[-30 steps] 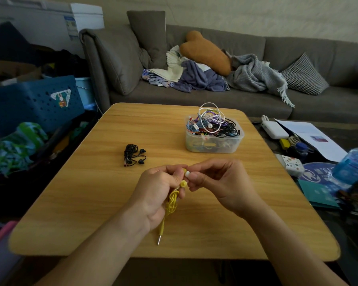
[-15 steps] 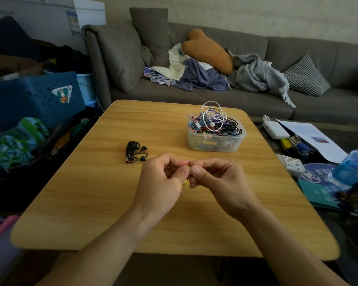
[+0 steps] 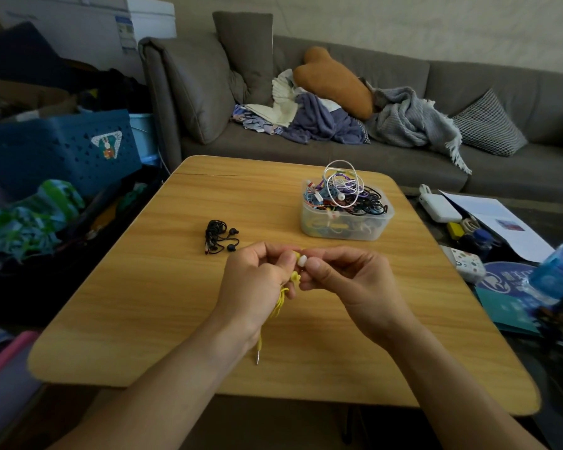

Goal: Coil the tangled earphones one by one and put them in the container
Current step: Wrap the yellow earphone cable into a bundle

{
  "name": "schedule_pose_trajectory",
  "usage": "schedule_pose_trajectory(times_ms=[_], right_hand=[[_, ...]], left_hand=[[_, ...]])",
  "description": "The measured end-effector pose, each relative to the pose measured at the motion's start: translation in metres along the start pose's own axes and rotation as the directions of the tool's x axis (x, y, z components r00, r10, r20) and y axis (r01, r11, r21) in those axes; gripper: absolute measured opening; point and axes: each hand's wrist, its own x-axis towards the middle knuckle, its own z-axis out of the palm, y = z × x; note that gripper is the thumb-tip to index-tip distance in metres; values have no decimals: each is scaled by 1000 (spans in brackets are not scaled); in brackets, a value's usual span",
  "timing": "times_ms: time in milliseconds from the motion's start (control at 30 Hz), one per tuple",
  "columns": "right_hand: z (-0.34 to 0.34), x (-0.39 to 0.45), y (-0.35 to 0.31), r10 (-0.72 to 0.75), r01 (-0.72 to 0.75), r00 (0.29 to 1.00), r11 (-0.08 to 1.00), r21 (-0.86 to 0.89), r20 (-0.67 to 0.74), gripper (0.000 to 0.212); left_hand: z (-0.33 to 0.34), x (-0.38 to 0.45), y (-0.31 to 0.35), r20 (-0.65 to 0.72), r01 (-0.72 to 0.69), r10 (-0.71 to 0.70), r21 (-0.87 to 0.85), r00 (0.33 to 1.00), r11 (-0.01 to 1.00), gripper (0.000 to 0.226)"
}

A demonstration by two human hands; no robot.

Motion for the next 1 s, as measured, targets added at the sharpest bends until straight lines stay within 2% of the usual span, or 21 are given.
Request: schedule_pose_trajectory(times_ms=[233,667,833,1000], right_hand=[[1,1,-1,35,-34,999,999,21,-29,18],[-4,0,-2,100,-101,995,994,31,26,14],[0,-1,-1,80,-80,996,997,3,26,17],[3,-2,1,26,-27,1000,999,-21,-5,19]], left_hand=[[1,1,0,-14,7,-7,-2,1000,1000,12],[2,0,0,-7,87,-88,-76,996,993,11],[0,1,-3,-13,85,-85,-18,996,996,9],[0,1,-5,-28,-31,34,108,999,994,13]])
